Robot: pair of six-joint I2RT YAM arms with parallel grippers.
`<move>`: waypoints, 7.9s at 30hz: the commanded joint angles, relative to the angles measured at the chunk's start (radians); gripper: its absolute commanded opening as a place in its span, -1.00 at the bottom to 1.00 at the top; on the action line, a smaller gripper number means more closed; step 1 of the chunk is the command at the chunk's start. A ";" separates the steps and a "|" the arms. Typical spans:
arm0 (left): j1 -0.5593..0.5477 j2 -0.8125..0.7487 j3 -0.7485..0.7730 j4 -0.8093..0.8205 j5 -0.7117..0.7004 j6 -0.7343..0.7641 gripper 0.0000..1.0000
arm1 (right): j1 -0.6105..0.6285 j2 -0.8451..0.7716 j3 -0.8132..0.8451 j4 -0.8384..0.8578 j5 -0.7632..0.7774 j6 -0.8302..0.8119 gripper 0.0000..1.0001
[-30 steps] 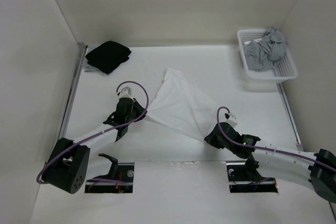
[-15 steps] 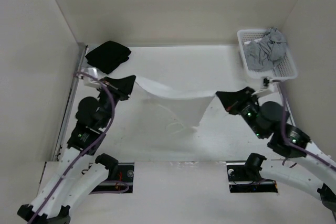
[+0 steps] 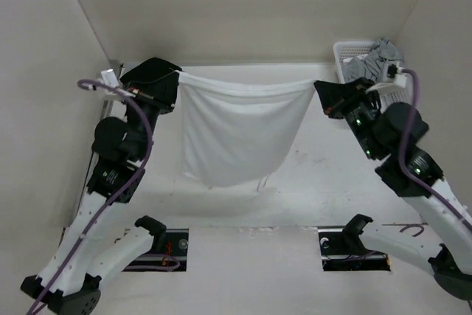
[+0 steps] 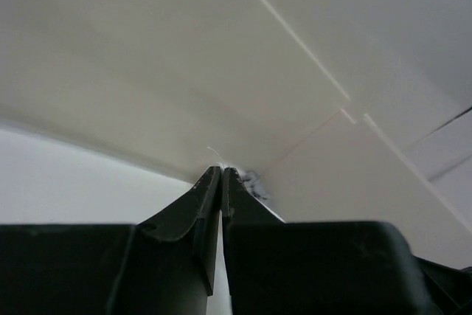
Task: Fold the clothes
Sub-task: Flatten the tank top out, then fold the tank top
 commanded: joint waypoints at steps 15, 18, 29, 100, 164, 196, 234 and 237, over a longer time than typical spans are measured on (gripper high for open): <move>0.293 0.532 0.327 0.146 0.299 -0.148 -0.98 | -0.429 0.472 0.407 0.154 -0.559 0.084 -0.95; 0.279 0.501 0.265 0.158 0.302 -0.152 -0.97 | -0.424 0.428 0.319 0.167 -0.552 0.085 -0.94; 0.270 0.405 -0.491 0.351 0.296 -0.235 -0.97 | -0.364 0.267 -0.589 0.559 -0.543 0.277 -0.94; 0.295 0.612 -0.685 0.373 0.208 -0.163 -0.27 | -0.315 0.601 -0.783 0.702 -0.435 0.297 -0.20; 0.261 0.370 -0.480 0.159 0.205 -0.162 -0.94 | -0.323 0.271 -0.621 0.390 -0.444 0.170 -0.93; 0.206 -0.042 -0.851 -0.026 0.230 -0.199 -0.94 | -0.174 0.061 -1.030 0.369 -0.375 0.346 -0.91; 0.124 0.533 -0.733 0.491 0.098 -0.171 -0.69 | -0.312 0.524 -0.776 0.616 -0.434 0.256 -0.87; 0.158 0.549 -0.759 0.517 0.107 -0.156 -0.69 | -0.331 0.517 -0.783 0.619 -0.418 0.260 -0.86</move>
